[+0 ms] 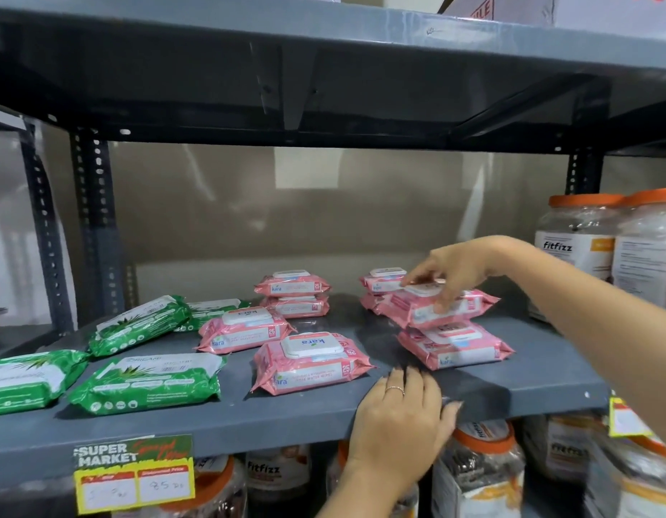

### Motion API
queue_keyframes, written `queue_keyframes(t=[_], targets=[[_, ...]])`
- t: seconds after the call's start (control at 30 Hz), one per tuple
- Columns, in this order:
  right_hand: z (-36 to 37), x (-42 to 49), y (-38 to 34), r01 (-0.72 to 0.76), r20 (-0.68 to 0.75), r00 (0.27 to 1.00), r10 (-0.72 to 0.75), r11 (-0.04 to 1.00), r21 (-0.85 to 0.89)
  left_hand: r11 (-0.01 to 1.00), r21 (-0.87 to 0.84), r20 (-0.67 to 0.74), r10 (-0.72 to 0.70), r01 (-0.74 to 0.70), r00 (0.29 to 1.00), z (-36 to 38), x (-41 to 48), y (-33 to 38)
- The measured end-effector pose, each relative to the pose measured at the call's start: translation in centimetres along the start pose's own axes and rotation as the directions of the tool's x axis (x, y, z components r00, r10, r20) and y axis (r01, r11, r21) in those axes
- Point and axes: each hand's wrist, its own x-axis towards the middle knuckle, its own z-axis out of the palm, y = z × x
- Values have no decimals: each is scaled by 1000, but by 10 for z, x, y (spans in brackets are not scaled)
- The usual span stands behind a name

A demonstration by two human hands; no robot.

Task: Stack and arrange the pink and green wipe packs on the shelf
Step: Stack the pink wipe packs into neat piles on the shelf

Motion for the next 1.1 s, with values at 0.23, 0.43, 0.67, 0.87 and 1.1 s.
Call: queue_keyframes(t=[0.23, 0.43, 0.67, 0.87, 1.1], targets=[[29, -26, 26, 11, 18, 1000, -15, 985, 174, 1000, 1, -1, 9, -9, 1000, -4, 1, 0], [31, -31, 40, 101, -88, 994, -72, 912, 397, 1000, 2, 11, 22, -23, 1000, -6, 1, -2], [34, -28, 26, 67, -161, 987, -25, 963, 262, 1000, -19, 26, 14, -14, 1000, -9, 2, -2], [33, -38, 30, 68, -149, 989, -12, 925, 374, 1000, -24, 58, 21, -20, 998, -12, 2, -3], [41, -35, 28, -45, -293, 951, 96, 983, 176, 999, -35, 44, 8, -7, 999, -9, 2, -2]])
